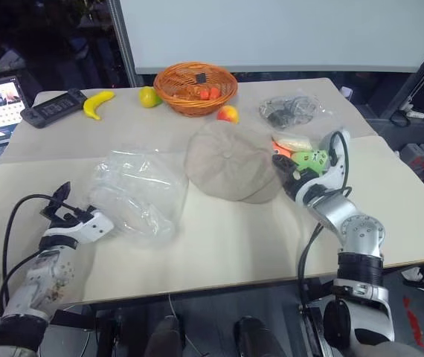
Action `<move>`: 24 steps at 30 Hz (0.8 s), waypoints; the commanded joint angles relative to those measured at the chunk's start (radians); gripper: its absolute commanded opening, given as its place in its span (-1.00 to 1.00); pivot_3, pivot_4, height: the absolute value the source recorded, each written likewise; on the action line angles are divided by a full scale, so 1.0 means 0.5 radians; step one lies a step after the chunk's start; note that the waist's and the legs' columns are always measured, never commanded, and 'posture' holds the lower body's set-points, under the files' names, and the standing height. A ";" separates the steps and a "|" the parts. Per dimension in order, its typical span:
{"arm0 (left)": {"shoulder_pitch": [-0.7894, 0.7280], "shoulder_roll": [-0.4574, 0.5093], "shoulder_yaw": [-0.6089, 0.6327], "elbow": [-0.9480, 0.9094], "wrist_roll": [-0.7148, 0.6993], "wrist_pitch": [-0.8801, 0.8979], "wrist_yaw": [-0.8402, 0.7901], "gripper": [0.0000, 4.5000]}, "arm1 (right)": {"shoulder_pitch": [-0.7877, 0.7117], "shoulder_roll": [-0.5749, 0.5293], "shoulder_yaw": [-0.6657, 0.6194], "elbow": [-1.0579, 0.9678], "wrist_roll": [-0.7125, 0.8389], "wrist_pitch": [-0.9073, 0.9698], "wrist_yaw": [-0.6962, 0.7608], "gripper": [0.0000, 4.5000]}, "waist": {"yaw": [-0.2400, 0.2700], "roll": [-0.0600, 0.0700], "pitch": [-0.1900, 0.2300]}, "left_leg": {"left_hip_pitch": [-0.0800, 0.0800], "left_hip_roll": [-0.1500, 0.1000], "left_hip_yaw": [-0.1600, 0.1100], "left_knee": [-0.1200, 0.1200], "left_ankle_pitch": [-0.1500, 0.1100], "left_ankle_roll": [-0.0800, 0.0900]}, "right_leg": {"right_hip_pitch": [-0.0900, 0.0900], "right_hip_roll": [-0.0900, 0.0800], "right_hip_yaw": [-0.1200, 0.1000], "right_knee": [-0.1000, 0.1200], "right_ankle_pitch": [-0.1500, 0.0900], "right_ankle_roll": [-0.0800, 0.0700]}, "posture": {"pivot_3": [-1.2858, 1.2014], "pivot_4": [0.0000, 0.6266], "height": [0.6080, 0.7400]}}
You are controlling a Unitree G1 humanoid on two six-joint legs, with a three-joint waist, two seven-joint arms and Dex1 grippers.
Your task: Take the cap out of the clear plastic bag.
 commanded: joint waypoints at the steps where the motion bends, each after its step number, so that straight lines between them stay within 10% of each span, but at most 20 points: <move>1: 0.207 -0.083 0.250 -0.408 -0.617 0.261 -0.514 0.98 | -0.080 -0.287 0.128 -0.079 -0.229 0.098 0.273 1.00 | 0.003 0.000 0.000 | -0.001 0.000 0.000 0.000 0.000 0.000 | 0.000 0.000 0.000 0.000 0.000 0.000 | 0.03 -0.52 1.00; 9: 0.556 -0.100 1.099 -1.281 -2.201 1.233 -1.262 0.98 | -0.110 -0.741 0.358 -0.257 -0.602 0.018 0.925 1.00 | 0.000 -0.002 0.002 | -0.004 0.004 -0.001 0.001 0.000 0.000 | -0.002 0.003 -0.001 -0.005 -0.001 -0.002 | 0.03 -0.52 1.00; 16: 0.606 -0.405 1.341 -1.027 -1.780 1.048 -0.744 0.98 | 0.077 -0.737 0.734 -0.098 -1.536 -0.625 0.831 1.00 | -0.013 -0.005 0.001 | 0.004 0.004 0.001 0.001 -0.001 0.000 | 0.006 0.006 0.003 -0.012 -0.002 -0.001 | 0.03 -0.52 1.00; 24: 0.573 -0.807 1.351 -0.787 -1.554 0.734 -0.376 0.98 | 0.162 -0.595 0.648 0.182 -1.888 -0.988 0.654 1.00 | 0.023 -0.009 0.001 | -0.001 0.001 0.001 0.005 -0.001 -0.001 | 0.004 0.004 0.004 -0.013 0.002 0.002 | 0.03 -0.52 1.00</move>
